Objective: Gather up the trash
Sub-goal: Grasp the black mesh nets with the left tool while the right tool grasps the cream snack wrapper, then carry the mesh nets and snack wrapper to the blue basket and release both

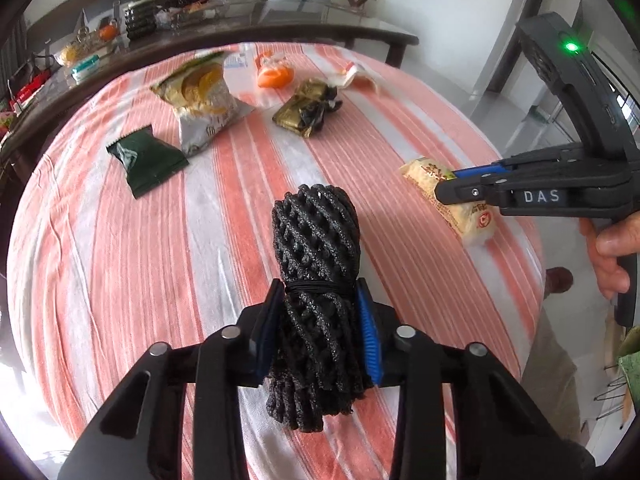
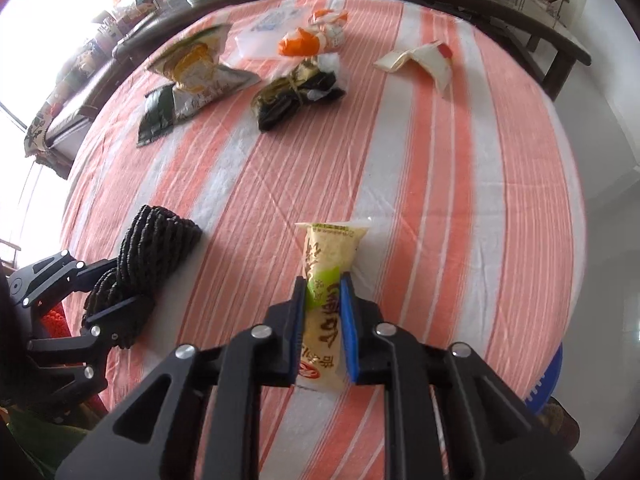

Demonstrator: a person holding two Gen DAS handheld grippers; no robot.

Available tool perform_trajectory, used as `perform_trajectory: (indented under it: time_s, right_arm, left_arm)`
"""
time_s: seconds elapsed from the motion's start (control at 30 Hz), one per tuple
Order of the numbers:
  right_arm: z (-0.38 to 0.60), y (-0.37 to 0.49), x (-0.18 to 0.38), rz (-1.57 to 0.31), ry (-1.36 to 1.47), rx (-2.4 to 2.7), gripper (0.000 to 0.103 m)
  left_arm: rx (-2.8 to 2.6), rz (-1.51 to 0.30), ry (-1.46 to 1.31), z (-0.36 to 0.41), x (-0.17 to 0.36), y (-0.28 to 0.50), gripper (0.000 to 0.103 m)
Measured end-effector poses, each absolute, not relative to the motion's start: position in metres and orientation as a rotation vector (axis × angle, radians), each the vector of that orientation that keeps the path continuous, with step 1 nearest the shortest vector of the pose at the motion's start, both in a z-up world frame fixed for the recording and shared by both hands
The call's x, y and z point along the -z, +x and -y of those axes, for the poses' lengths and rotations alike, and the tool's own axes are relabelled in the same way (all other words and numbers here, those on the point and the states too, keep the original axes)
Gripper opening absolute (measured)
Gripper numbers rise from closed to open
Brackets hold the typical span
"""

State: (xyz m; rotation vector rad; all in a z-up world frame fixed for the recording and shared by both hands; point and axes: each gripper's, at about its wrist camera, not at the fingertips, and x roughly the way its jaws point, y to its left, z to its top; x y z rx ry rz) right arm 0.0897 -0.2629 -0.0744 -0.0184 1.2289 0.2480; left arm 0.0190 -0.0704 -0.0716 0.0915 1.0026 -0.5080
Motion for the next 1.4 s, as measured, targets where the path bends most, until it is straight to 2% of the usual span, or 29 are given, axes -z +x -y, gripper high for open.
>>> perform_trajectory:
  time_s: [0.3, 0.7, 0.9, 1.13, 1.4]
  right_arm:
    - [0.293, 0.055, 0.042, -1.097, 0.119, -0.298, 0.015]
    - [0.454, -0.021, 0.019, -0.98, 0.256, -0.085, 0.015]
    - [0.543, -0.055, 0.047, -0.965, 0.367, 0.057, 0.015]
    - [0.593, -0.071, 0.093, -0.956, 0.46, 0.158, 0.015]
    - [0.64, -0.078, 0.136, -0.93, 0.6, 0.217, 0.015]
  left_arm:
    - [0.573, -0.969, 0.004, 0.092, 0.048, 0.019, 0.033]
    - [0.834, -0.94, 0.053, 0.25, 0.013, -0.001, 0.033]
    - [0.927, -1.001, 0.11, 0.347, 0.036, -0.016, 0.034]
    - [0.936, -1.097, 0.134, 0.428, 0.087, -0.011, 0.035]
    - [0.897, -1.158, 0.148, 0.478, 0.135, 0.004, 0.036]
